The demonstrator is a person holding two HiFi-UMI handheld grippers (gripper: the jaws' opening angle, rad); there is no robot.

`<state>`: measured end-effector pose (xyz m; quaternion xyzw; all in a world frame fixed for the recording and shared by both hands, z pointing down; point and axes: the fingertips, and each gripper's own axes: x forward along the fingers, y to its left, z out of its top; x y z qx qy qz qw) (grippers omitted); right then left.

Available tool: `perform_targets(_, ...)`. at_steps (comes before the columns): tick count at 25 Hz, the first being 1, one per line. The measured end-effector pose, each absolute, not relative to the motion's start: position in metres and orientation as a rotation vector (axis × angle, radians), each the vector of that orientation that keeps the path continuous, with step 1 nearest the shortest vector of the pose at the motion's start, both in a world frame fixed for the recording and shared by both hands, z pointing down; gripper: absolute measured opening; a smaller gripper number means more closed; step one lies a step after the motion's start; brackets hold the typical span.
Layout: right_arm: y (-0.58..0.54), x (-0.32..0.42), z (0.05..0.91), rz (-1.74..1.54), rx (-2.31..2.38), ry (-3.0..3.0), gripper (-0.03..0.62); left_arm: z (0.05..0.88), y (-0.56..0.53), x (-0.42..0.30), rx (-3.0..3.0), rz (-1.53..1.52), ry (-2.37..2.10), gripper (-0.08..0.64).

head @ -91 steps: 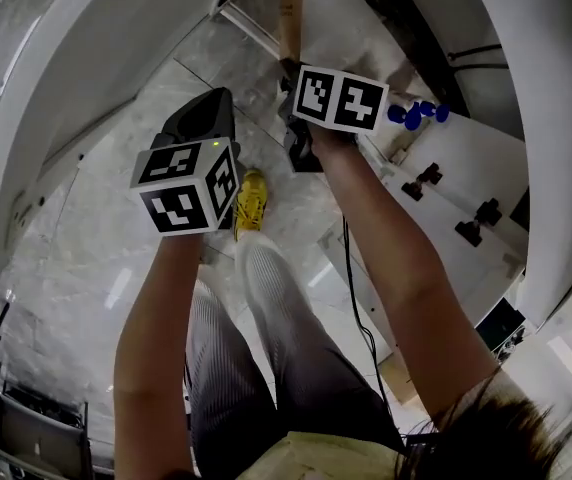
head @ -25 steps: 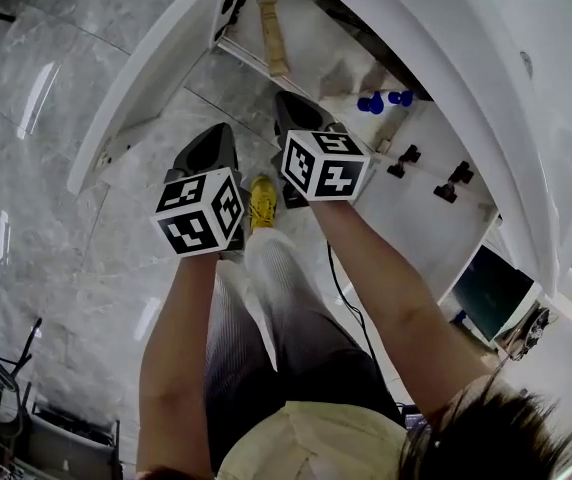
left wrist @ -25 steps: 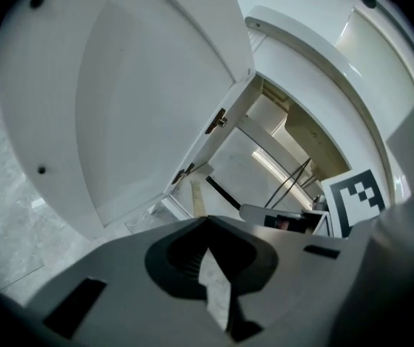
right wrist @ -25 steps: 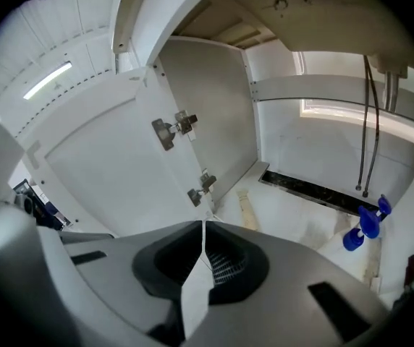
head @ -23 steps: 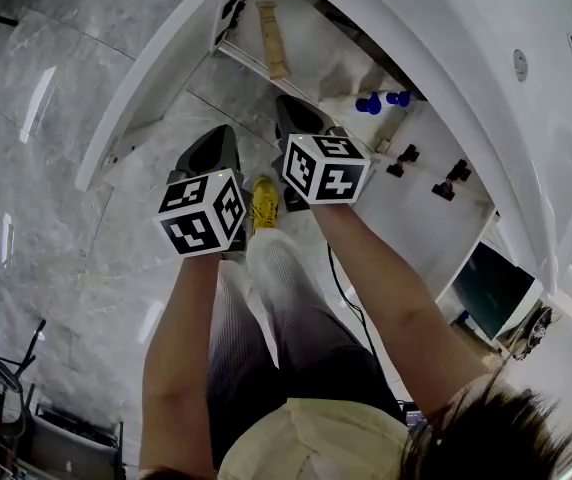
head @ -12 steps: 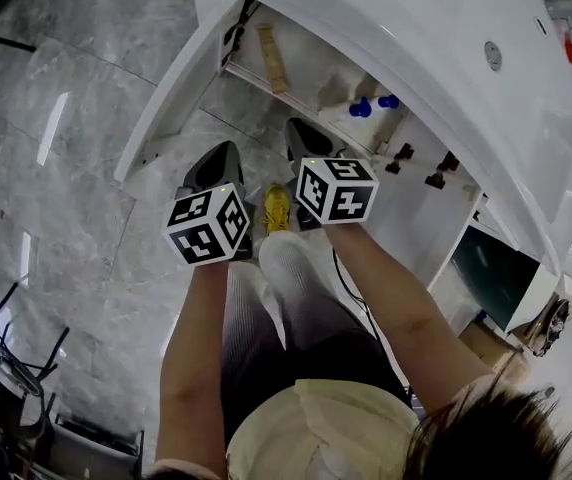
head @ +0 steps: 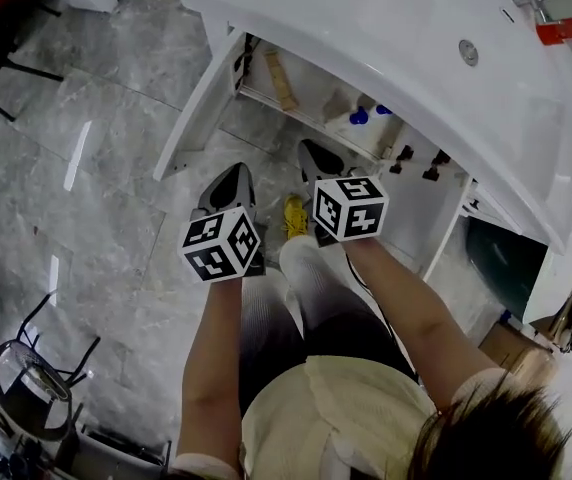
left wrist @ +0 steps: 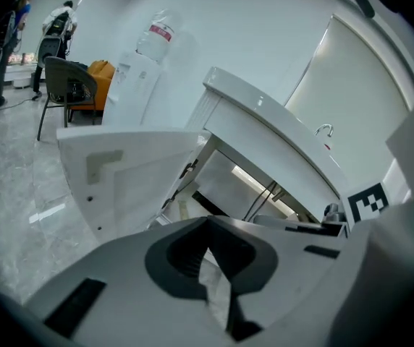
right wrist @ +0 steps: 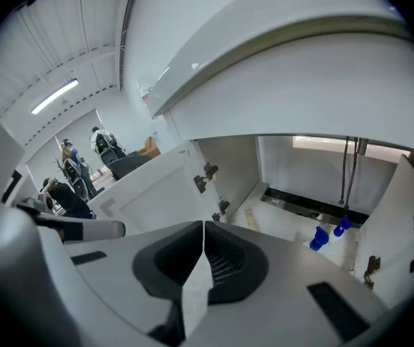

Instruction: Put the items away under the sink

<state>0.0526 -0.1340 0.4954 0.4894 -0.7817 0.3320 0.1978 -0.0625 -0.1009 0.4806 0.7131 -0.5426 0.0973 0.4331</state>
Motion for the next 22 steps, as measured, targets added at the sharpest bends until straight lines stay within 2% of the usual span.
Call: perform_targets(22,-0.095,0.052,0.348,0.915,1.401,-2.338,0.028,0.344,-0.068,-0.054,1.916,0.214,-1.336,0.038)
